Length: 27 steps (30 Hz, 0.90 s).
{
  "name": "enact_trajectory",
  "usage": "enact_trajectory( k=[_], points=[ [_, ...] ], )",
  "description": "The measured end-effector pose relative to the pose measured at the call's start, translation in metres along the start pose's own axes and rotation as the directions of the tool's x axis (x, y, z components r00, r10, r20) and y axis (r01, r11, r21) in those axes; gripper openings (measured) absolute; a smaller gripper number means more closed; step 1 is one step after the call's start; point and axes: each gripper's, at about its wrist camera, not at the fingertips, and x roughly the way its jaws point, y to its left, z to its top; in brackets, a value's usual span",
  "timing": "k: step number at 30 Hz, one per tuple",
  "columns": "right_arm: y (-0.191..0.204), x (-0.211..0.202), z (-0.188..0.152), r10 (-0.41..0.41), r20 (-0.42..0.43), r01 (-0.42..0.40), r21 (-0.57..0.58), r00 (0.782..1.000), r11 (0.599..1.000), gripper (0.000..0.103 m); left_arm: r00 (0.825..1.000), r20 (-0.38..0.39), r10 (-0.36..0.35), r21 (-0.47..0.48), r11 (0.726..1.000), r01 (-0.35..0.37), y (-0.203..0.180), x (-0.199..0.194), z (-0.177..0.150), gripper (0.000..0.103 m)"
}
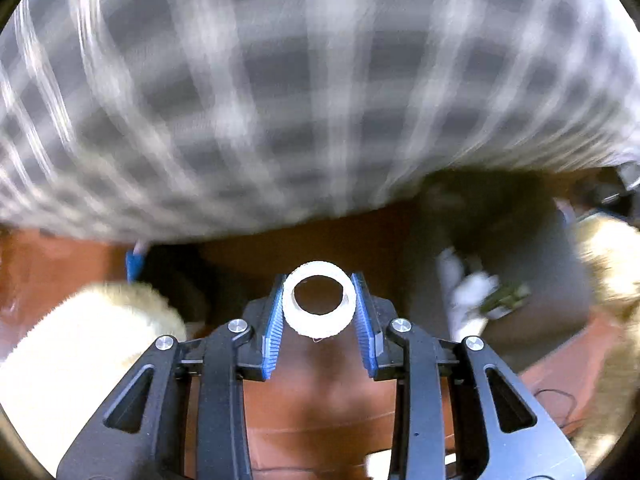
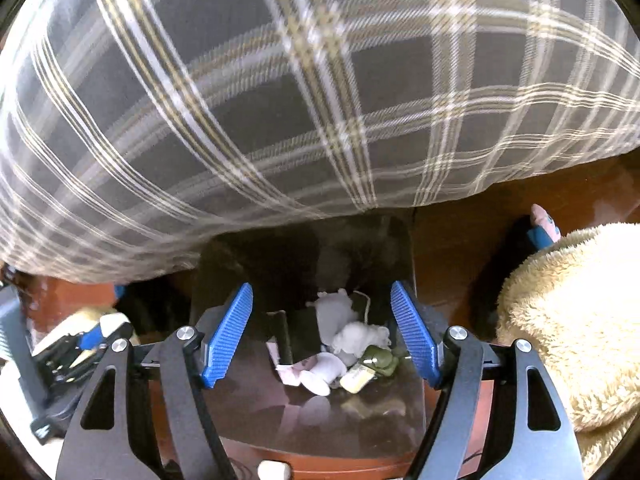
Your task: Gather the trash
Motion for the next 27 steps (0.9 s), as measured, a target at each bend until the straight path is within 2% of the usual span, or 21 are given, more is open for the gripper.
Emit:
enact_trajectory(
  k=[3,7,14,16,18,22,25,27],
  points=[
    [-0.009,-0.028,0.008,0.034,0.044,-0.036,0.039,0.998,0.999,0.083,0.996,0.057,-0.074,0.064,0.995,0.071,-0.027,-0.029,0.017,0.03],
    [-0.014,-0.068,0.016,0.005,0.118,-0.006,0.01,0.993,1.0,0.1,0.985,0.021,-0.17,0.121,0.979,0.166,-0.064,-0.04,0.038,0.03],
    [-0.033,-0.117,0.03,-0.078,0.177,0.083,-0.024,0.981,0.996,0.1,0.973,-0.07,-0.222,0.152,0.961,0.23,-0.107,-0.025,0.055,0.033],
    [-0.039,-0.127,0.035,-0.087,0.195,0.092,-0.017,0.977,0.996,0.1,0.97,-0.083,-0.228,0.164,0.957,0.239,-0.105,-0.01,0.049,0.051],
    [-0.043,-0.134,0.039,-0.089,0.207,0.093,-0.006,0.974,0.996,0.1,0.969,-0.089,-0.23,0.174,0.955,0.242,-0.097,0.006,0.045,0.057],
    [-0.042,-0.148,0.048,-0.097,0.229,0.104,-0.02,0.969,0.994,0.1,0.972,-0.039,-0.231,0.175,0.956,0.234,-0.101,-0.005,0.054,0.08],
    [-0.033,-0.161,0.053,-0.099,0.252,0.115,-0.051,0.963,0.992,0.1,0.97,0.041,-0.241,0.151,0.961,0.233,-0.098,-0.03,0.066,0.094],
    [-0.025,-0.168,0.055,-0.102,0.27,0.125,-0.068,0.957,0.99,0.1,0.964,0.087,-0.25,0.142,0.961,0.236,-0.095,-0.05,0.076,0.095]
  ],
)
